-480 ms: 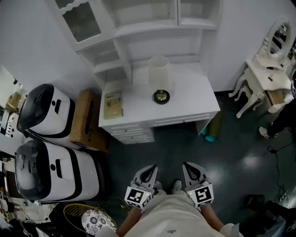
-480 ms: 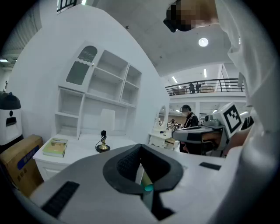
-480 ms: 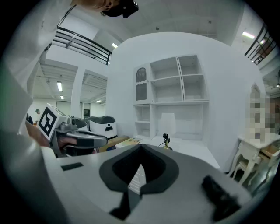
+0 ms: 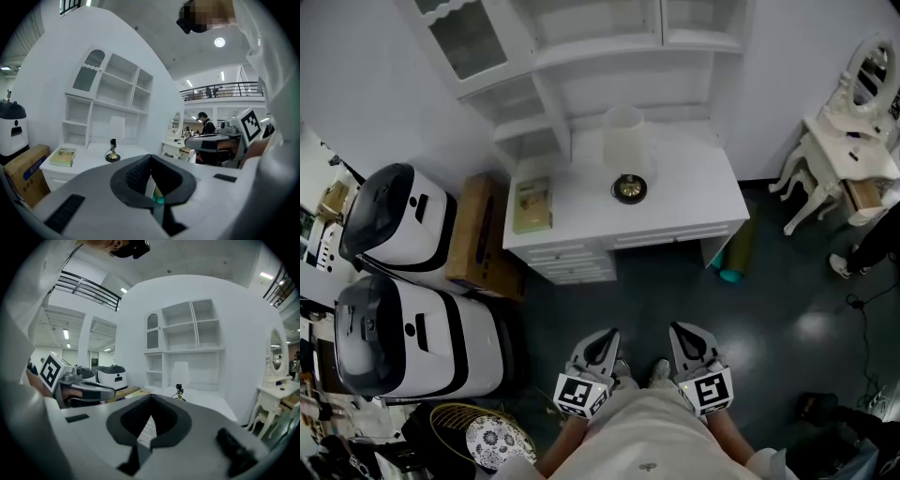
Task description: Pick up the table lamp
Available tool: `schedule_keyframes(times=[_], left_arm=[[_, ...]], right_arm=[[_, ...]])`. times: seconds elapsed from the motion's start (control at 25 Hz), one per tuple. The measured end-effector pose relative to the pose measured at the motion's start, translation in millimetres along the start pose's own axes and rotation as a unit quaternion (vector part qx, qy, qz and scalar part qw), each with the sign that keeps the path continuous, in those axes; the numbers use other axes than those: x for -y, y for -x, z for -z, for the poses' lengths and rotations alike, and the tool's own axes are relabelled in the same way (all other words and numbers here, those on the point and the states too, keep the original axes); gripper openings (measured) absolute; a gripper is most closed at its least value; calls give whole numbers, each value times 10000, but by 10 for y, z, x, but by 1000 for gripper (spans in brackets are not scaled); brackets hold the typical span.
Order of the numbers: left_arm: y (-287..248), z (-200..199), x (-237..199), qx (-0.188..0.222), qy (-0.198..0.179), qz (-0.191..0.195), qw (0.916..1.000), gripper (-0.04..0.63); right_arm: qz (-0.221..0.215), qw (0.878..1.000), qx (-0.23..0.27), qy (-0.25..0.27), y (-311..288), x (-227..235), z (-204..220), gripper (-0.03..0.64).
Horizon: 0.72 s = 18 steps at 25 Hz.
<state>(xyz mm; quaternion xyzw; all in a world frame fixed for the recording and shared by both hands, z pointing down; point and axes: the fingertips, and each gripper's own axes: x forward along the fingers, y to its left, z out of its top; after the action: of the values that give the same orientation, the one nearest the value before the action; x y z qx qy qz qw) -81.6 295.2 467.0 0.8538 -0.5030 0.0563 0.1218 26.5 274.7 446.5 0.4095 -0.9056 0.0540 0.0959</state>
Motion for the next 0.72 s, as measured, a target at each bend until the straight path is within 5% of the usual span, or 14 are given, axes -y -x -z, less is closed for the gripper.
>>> schedule_keyframes(times=[0.72], left_arm=[[-26, 84, 261, -120, 22, -273, 9996, 8]], right_arm=[[-383, 9988, -185, -240, 264, 130, 215, 11]])
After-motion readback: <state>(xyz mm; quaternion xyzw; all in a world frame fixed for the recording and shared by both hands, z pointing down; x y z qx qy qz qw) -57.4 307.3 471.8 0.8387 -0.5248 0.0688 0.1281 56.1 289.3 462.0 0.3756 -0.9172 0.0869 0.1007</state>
